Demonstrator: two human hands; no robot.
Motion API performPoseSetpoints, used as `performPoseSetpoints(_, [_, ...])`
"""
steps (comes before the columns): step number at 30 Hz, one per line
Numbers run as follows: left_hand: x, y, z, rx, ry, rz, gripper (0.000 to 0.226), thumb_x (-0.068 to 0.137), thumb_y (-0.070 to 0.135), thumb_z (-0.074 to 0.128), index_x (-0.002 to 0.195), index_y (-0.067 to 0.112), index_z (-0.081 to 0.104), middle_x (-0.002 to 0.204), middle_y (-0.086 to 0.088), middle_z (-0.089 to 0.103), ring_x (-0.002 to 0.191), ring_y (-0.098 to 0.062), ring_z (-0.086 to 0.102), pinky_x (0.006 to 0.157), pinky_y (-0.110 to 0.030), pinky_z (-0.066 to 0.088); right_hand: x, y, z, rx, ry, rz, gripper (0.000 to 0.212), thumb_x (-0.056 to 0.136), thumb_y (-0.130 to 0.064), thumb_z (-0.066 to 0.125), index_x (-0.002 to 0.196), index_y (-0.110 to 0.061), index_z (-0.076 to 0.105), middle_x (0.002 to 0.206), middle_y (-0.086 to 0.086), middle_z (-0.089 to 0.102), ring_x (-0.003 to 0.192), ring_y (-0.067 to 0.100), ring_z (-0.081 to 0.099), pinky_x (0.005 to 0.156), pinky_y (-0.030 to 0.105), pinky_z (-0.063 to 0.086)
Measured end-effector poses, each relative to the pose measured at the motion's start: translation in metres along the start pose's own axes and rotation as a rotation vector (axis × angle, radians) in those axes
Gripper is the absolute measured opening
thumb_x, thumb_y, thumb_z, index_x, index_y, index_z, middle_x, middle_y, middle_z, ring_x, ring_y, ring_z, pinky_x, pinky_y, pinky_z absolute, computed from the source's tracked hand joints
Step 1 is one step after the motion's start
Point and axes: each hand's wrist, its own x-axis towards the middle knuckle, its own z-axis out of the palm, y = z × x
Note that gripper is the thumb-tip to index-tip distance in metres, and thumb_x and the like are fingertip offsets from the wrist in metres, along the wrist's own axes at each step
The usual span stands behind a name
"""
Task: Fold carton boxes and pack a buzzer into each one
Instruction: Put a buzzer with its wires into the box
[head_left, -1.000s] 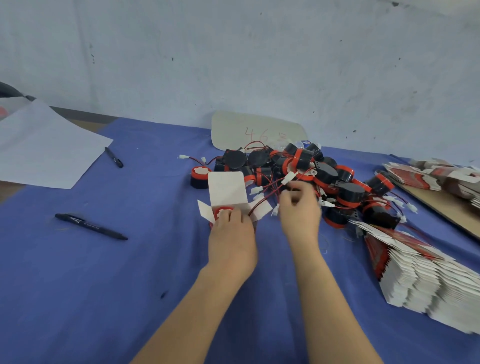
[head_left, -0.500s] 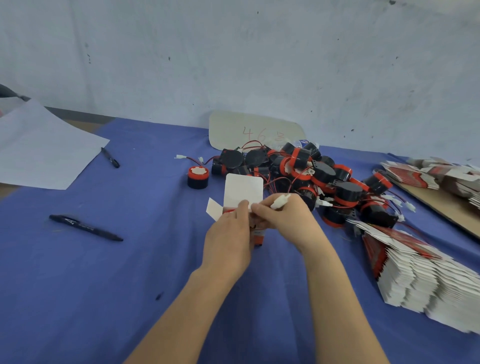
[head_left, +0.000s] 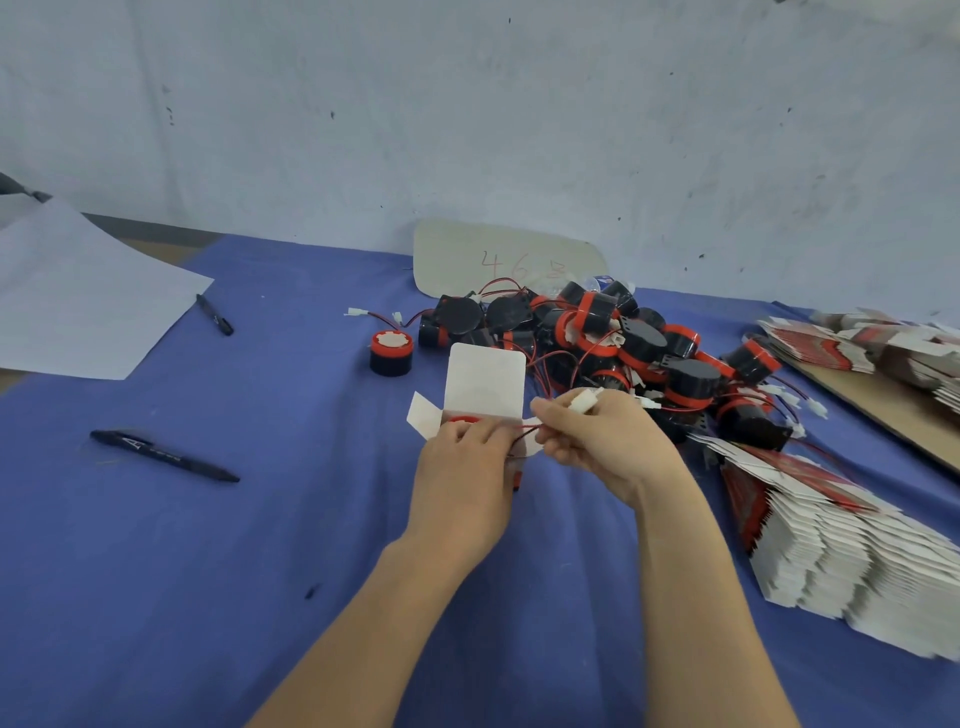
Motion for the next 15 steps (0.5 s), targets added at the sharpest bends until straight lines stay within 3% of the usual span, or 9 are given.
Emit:
performPoseSetpoints(3, [0.000,0.002,-0.008,-0.098,-0.005,-0.080,0.023,0.095,0.020,0.048,0.117,0.021,0.051,0.115,0.002,0.058,0.102,-0.018,0.050,0.072,-0.028,0.040,-0.001,0.001,0.006,-0.262,-0.086,-0.048,0.023,0.086,-0.020,0.071,0.069,-0.006,0.063,0.056,0.004,0.064,0.045,0.007,0.056,0.046,0.015,0.045])
performPoseSetpoints(6, [0.001,0.001,-0.013,-0.123,-0.021,-0.059,0.032,0.093,0.014,0.046,0.120,0.030,0.055,0.114,0.006,0.059,0.100,-0.017,0.054,0.068,-0.026,0.042,-0.001,0.002,0.008,-0.346,-0.113,-0.036,0.021,0.087,-0.018,0.069,0.073,-0.006,0.060,0.056,0.004,0.062,0.044,0.008,0.051,0.045,0.016,0.041])
performPoseSetpoints(9, [0.001,0.000,-0.016,-0.165,-0.024,-0.061,0.032,0.097,0.019,0.045,0.118,0.037,0.061,0.115,0.013,0.061,0.100,-0.011,0.056,0.064,-0.017,0.037,-0.001,0.003,0.005,-0.239,-0.078,-0.002,0.016,0.087,-0.015,0.069,0.077,-0.006,0.060,0.053,0.001,0.060,0.042,0.006,0.048,0.043,0.015,0.040])
performPoseSetpoints(12, [0.002,-0.001,-0.015,-0.158,-0.006,-0.044,0.023,0.097,0.025,0.047,0.108,0.034,0.065,0.111,0.016,0.063,0.102,-0.010,0.055,0.063,-0.022,0.040,-0.001,0.004,0.002,0.027,0.009,0.031,0.016,0.088,-0.011,0.067,0.076,-0.003,0.062,0.059,0.005,0.065,0.047,0.006,0.057,0.049,0.015,0.048])
performPoseSetpoints(15, [0.001,-0.001,-0.013,-0.130,-0.013,0.001,0.024,0.099,0.031,0.041,0.106,0.028,0.065,0.110,0.015,0.064,0.106,-0.009,0.051,0.073,-0.030,0.050,0.006,0.010,0.002,0.006,0.183,-0.062,0.021,0.090,-0.010,0.065,0.073,0.002,0.061,0.061,0.008,0.062,0.051,0.008,0.060,0.054,0.018,0.052])
